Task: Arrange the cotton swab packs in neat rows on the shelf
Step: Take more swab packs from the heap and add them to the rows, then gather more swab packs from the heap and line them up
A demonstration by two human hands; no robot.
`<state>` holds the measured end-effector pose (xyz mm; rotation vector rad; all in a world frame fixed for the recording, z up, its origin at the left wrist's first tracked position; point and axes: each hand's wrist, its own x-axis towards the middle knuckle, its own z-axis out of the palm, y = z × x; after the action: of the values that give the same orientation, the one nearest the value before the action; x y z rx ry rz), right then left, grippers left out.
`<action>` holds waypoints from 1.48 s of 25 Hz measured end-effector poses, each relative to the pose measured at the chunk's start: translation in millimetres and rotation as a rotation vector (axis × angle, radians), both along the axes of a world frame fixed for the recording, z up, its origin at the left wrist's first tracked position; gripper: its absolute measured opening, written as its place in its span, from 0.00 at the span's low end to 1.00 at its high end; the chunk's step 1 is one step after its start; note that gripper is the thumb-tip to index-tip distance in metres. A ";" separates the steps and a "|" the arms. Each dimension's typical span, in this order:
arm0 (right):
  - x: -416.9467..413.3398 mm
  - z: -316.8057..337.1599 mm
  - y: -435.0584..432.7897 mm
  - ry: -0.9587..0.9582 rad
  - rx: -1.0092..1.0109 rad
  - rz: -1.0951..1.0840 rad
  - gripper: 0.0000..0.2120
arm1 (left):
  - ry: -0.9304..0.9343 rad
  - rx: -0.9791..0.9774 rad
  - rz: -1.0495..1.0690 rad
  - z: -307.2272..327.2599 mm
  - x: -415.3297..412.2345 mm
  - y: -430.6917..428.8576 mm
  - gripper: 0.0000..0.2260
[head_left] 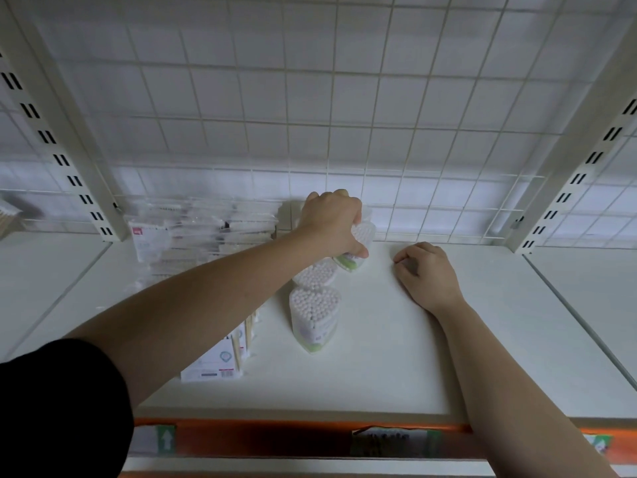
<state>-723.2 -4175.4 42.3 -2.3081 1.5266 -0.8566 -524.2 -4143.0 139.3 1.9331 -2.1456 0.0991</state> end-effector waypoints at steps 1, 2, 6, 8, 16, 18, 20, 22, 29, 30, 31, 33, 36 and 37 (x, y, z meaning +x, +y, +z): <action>0.5 1.3 0.8 -0.007 0.000 0.004 0.07 | 0.013 -0.001 -0.007 1.6 1.7 1.3 0.27; 0.8 5.1 2.1 -0.032 -0.006 0.002 0.08 | 0.040 -0.005 -0.015 4.2 3.9 3.2 0.27; 18.8 42.5 14.5 -0.178 -0.120 0.002 0.09 | 0.130 -0.176 -0.039 20.9 25.6 20.9 0.18; 37.8 66.9 24.3 -0.224 -0.182 0.042 0.09 | 0.129 -0.326 -0.034 28.5 45.0 36.8 0.13; 152.2 127.6 84.2 -0.160 -0.084 0.262 0.07 | 0.175 -0.606 0.108 27.7 144.4 118.0 0.09; 192.1 130.3 101.4 -0.118 -0.065 0.326 0.07 | 0.209 -0.625 0.146 23.4 171.6 138.7 0.09; 226.5 131.3 116.1 -0.070 -0.060 0.375 0.08 | 0.217 -0.622 0.172 18.2 197.2 156.9 0.09; 264.8 132.7 132.1 -0.033 -0.036 0.404 0.08 | 0.224 -0.607 0.200 13.3 233.1 177.0 0.09; 388.2 146.9 181.8 -0.071 0.020 0.430 0.08 | 0.255 -0.541 0.313 -12.3 366.1 242.6 0.07; 406.9 145.3 187.3 -0.084 0.026 0.435 0.08 | 0.254 -0.536 0.333 -18.3 384.4 252.5 0.07; 426.1 142.6 193.5 -0.089 0.028 0.444 0.07 | 0.252 -0.536 0.354 -24.4 402.0 262.5 0.07; 462.9 132.8 205.4 -0.086 0.027 0.466 0.07 | 0.250 -0.548 0.393 -35.1 432.8 280.8 0.09; 512.5 115.2 221.4 -0.065 0.043 0.502 0.09 | 0.224 -0.574 0.441 -44.2 467.3 301.9 0.09; 526.0 109.1 224.9 -0.063 0.052 0.522 0.09 | 0.219 -0.577 0.447 -45.6 476.1 307.2 0.09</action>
<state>-197.2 -3950.5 151.4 -2.4380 0.8375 -0.7230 -48.1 -3835.8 93.7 1.9077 -1.3208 0.5003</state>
